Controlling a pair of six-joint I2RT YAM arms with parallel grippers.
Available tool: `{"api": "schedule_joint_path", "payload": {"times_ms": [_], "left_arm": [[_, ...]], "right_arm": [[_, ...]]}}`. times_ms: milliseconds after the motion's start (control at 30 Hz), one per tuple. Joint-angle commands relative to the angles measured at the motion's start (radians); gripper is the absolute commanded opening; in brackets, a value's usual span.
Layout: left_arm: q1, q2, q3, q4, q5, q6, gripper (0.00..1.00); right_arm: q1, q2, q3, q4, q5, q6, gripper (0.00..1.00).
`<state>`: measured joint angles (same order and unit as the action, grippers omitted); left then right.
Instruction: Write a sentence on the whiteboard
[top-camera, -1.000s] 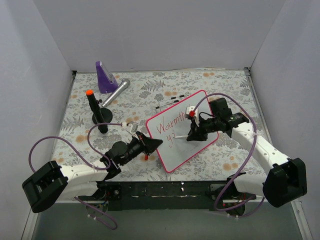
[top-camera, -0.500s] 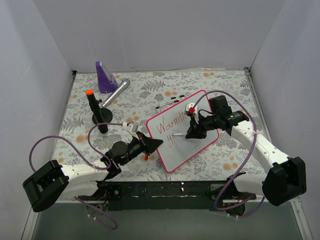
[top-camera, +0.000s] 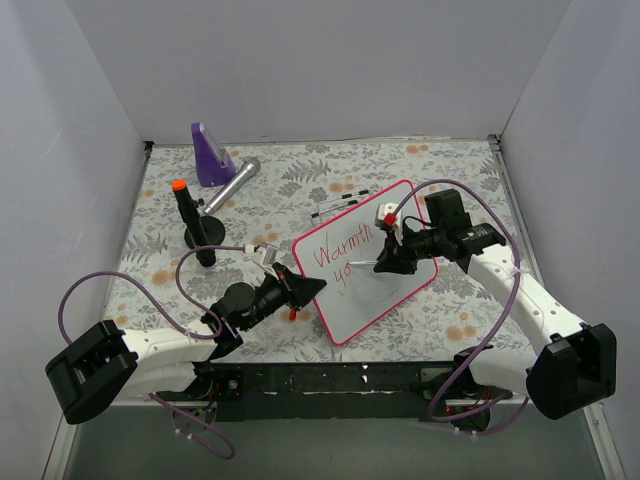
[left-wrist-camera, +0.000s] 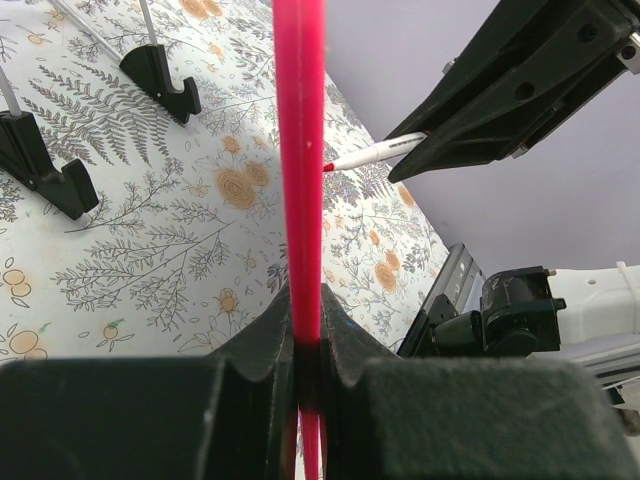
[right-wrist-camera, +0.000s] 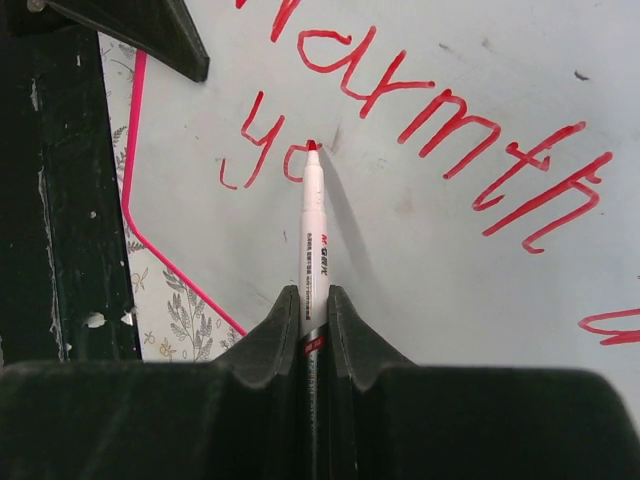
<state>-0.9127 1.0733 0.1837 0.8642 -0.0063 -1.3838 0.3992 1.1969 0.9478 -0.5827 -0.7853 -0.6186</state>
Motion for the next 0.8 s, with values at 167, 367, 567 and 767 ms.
{"api": "schedule_joint_path", "payload": {"times_ms": [167,367,567,767], "left_arm": [[-0.003,-0.024,0.002,0.068,0.028,0.022,0.0],[-0.003,-0.027,0.003,0.067,0.029,0.022,0.0],[-0.005,-0.021,0.005,0.073,0.035,0.023,0.0],[-0.003,-0.01,0.01,0.076,0.04,0.023,0.0]], "right_arm": [[-0.06,-0.042,-0.006,-0.006,-0.031,-0.032,0.01],[-0.065,-0.017,-0.006,-0.002,-0.035,-0.024,0.01],[-0.063,-0.002,-0.006,-0.003,-0.046,-0.024,0.01],[-0.056,0.012,-0.014,0.003,-0.045,-0.024,0.01]]}}
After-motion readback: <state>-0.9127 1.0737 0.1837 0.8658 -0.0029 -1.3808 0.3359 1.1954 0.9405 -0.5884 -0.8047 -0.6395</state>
